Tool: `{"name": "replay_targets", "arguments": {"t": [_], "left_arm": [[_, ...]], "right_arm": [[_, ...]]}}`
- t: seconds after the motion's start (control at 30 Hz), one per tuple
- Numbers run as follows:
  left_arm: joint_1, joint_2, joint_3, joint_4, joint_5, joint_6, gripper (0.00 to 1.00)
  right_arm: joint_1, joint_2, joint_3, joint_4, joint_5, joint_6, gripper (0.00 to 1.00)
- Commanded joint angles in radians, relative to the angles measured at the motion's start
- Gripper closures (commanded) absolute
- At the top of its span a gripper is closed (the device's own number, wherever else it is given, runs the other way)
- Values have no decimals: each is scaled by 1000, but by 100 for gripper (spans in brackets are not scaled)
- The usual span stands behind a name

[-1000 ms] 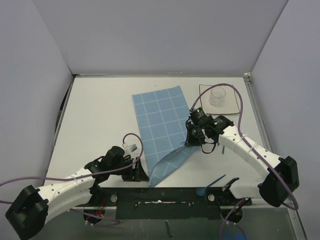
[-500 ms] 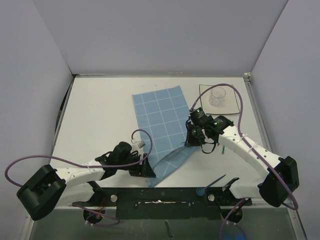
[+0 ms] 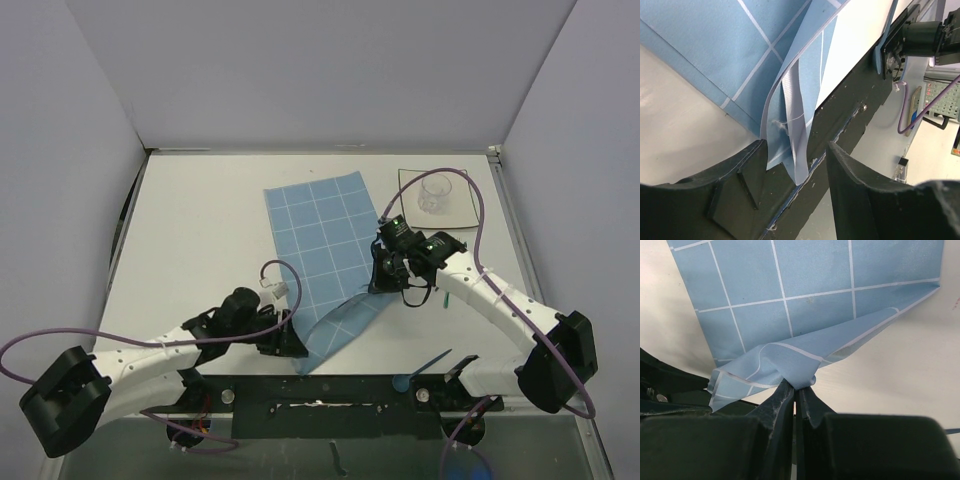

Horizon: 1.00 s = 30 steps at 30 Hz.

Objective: Set the dinner table for one person
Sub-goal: Fold the napkin at the center of the board.

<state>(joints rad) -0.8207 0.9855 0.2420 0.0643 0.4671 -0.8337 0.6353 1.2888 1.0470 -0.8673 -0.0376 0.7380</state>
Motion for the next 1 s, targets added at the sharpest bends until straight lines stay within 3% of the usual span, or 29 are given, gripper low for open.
{"name": "replay_targets", "arguments": {"t": [0.0, 0.43, 0.5, 0.63, 0.97], "left_arm": [[-17, 39, 18, 21, -7, 2, 52], [-86, 171, 54, 100, -41, -4, 53], [-102, 180, 62, 103, -52, -4, 61], [-112, 185, 88, 77, -74, 6, 100], [-126, 133, 199, -120, -138, 99, 100]], "right_arm": [[-4, 5, 0, 42, -7, -3, 100], [-10, 9, -20, 50, -7, -11, 100], [-12, 7, -25, 52, -6, -11, 100], [-15, 4, -31, 54, -7, -11, 100], [-16, -14, -42, 55, -8, -5, 100]]}}
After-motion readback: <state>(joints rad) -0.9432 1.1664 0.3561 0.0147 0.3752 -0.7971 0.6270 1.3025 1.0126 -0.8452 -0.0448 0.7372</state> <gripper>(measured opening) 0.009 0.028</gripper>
